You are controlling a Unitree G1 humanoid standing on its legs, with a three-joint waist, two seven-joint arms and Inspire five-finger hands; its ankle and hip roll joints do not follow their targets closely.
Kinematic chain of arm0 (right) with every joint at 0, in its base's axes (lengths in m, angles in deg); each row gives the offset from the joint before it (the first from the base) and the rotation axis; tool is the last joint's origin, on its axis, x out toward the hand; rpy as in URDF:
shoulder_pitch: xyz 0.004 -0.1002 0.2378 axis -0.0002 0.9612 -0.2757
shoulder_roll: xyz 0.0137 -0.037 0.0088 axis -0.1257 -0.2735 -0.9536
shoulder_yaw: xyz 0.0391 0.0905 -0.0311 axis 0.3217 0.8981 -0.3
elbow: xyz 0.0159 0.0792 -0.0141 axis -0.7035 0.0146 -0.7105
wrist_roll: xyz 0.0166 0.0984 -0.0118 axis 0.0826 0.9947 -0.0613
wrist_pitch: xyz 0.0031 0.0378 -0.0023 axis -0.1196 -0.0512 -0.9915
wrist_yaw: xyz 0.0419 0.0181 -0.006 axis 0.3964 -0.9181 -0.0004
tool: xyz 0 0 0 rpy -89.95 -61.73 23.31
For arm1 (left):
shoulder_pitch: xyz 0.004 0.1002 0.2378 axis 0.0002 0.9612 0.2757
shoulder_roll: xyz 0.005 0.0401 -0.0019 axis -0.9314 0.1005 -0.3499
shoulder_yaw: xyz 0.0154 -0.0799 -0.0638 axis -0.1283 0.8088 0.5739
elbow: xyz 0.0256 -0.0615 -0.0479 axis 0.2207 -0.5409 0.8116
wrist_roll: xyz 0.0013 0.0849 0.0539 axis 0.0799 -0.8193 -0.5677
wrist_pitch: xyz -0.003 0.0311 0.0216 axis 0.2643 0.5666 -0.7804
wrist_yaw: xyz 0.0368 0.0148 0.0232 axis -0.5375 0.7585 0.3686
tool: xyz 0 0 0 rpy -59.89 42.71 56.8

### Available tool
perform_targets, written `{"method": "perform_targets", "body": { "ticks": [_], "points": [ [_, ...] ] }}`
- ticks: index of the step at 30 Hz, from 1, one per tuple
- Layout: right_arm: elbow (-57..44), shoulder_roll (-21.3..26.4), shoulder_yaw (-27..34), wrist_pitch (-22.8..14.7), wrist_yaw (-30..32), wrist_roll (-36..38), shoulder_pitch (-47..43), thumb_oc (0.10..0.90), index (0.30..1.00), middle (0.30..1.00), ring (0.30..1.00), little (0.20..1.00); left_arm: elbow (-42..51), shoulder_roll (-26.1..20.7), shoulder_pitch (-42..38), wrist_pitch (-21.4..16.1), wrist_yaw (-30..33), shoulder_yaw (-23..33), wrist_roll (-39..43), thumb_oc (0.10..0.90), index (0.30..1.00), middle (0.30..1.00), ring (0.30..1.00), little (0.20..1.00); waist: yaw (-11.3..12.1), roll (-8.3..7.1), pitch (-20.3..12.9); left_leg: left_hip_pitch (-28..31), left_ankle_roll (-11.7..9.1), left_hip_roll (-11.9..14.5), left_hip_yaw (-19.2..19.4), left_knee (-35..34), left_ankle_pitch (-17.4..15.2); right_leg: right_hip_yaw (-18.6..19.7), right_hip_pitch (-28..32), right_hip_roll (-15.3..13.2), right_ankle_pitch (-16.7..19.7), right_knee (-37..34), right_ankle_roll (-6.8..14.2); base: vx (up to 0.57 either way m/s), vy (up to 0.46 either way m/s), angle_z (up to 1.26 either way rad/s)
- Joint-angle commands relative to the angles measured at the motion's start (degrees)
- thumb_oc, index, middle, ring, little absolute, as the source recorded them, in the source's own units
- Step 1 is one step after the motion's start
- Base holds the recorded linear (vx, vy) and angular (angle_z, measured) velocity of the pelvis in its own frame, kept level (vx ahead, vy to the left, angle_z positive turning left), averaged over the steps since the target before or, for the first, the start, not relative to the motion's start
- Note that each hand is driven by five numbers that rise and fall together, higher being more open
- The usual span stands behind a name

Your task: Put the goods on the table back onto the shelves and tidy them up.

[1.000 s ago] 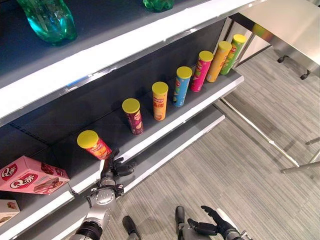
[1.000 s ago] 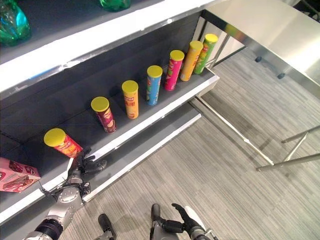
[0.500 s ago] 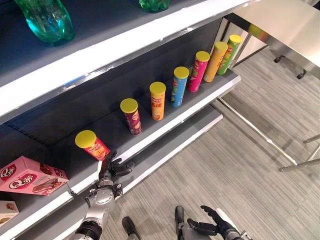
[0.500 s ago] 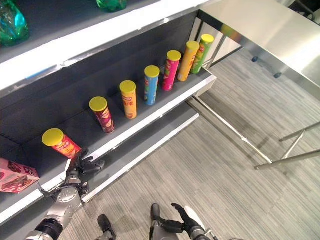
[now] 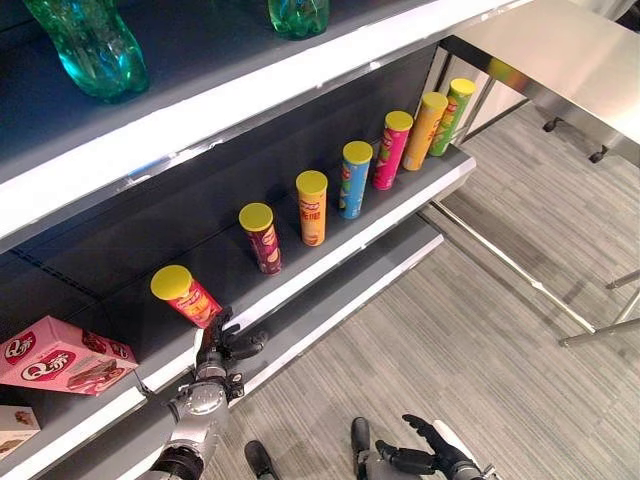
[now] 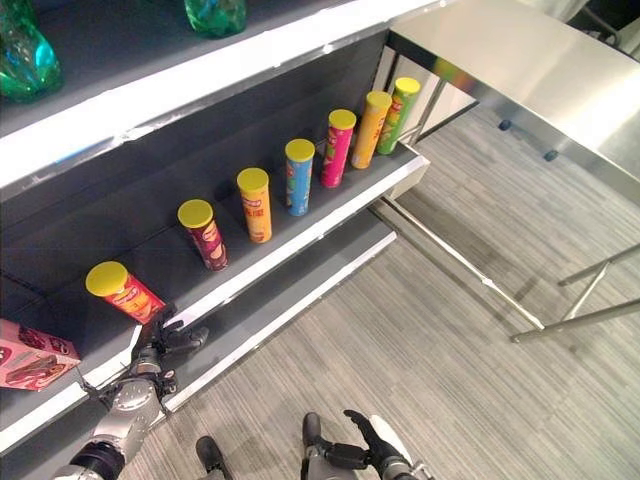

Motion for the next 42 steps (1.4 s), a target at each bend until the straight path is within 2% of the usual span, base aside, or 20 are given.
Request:
{"method": "perform_targets", "body": {
  "ticks": [1,11,21,30,42],
  "points": [
    [-0.9,0.7,0.2,-0.6,-0.2,-0.2,2.7,0.8,0.9,0.9,0.9,0.9,5.1,-3.6,-1.8,-3.4,-1.4,4.3,0.2,0.8,0.9,0.9,0.9,0.9,-0.2,-2.68,1.7,3.9,-5.1,2.6,-2.5,0.2,-3.2,1.1,3.6,-2.1,5.4,-10.3,4.5,0.02,0.011,0.06],
    [-1.0,1.4,1.5,0.4,-1.2,-0.5,3.1,0.8,0.9,0.9,0.9,0.9,9.3,-5.6,1.0,-1.6,-3.1,4.6,-1.7,0.8,0.9,0.9,0.9,0.9,0.5,-1.85,0.6,4.9,-4.9,2.3,-3.2,0.2,-3.5,0.4,5.5,-2.1,4.9,-10.5,4.5,0.01,0.007,0.04],
    [-0.5,1.2,0.9,0.0,-1.5,-0.4,3.5,0.8,0.9,0.9,0.9,0.9,3.7,-6.2,-2.6,-1.6,-1.5,5.6,-3.3,0.8,0.9,0.9,0.9,0.9,0.1,-1.98,0.2,4.9,-5.1,2.5,-2.9,0.2,-3.5,0.6,5.3,-2.0,4.9,-10.5,4.5,0.0,0.0,0.0],
    [1.4,0.3,0.3,-0.6,-1.2,1.1,2.8,0.8,0.9,0.9,0.9,0.9,-1.9,-7.3,-9.1,-2.2,1.2,4.7,-4.2,0.8,0.9,0.9,0.9,0.9,-0.9,-2.56,0.2,3.7,-5.3,2.7,-2.5,0.2,-3.3,1.2,3.6,-2.0,5.2,-10.3,4.7,0.0,0.0,0.0],
    [1.3,0.5,0.1,-1.1,-1.1,1.2,3.4,0.8,0.9,0.9,0.9,0.9,-4.1,-7.9,-10.6,-2.3,1.6,4.3,-4.7,0.8,0.9,0.9,0.9,0.9,-1.4,-2.63,0.2,3.3,-5.5,3.0,-1.8,0.2,-3.3,1.7,2.6,-1.8,5.4,-10.2,4.6,0.0,-0.001,0.0]
  ]
}}
